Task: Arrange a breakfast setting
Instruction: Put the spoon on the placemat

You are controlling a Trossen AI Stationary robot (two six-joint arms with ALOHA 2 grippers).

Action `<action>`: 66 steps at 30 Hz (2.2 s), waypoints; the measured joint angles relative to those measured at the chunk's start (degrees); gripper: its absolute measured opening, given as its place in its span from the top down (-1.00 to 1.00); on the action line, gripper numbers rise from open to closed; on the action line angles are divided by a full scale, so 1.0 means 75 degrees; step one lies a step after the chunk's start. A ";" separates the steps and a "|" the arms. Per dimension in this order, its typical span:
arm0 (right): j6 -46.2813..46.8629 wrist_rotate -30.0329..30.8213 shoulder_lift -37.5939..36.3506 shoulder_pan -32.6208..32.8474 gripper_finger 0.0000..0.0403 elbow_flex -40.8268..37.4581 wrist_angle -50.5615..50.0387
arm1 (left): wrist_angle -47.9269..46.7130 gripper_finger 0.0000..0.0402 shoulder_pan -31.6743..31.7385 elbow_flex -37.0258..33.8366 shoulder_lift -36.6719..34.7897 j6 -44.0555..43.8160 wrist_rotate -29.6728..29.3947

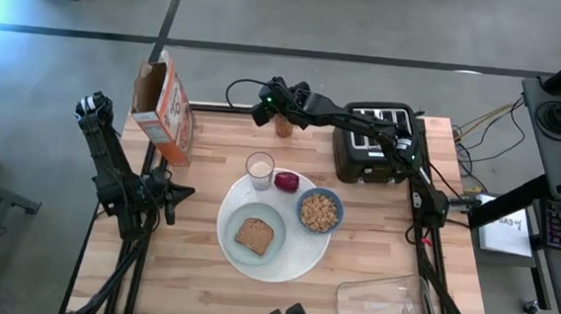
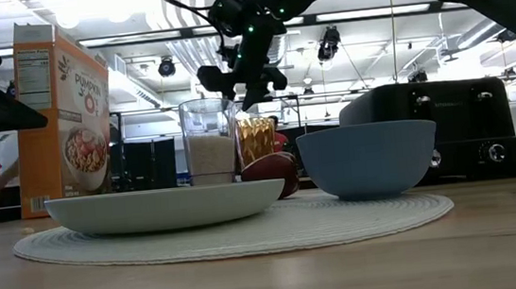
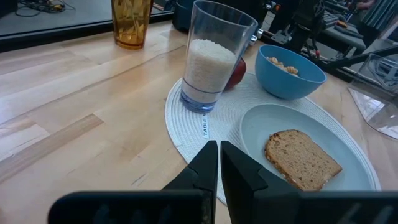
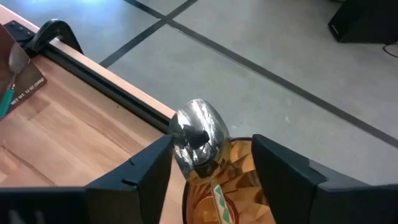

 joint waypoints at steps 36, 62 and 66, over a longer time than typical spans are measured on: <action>0.0153 -0.0209 -0.0003 0.0365 -0.30 0.0055 -0.0089 | 0.0090 0.99 0.0001 0.0000 0.0003 -0.0001 0.0000; -0.0053 0.0149 0.0003 0.0152 -0.17 -0.0259 0.0562 | 0.0198 0.99 0.0003 0.0000 0.0006 0.0000 0.0000; -0.0051 0.0185 0.0003 0.0071 -0.17 -0.0264 0.0564 | 0.0204 0.99 0.0001 0.0000 0.0006 0.0000 0.0000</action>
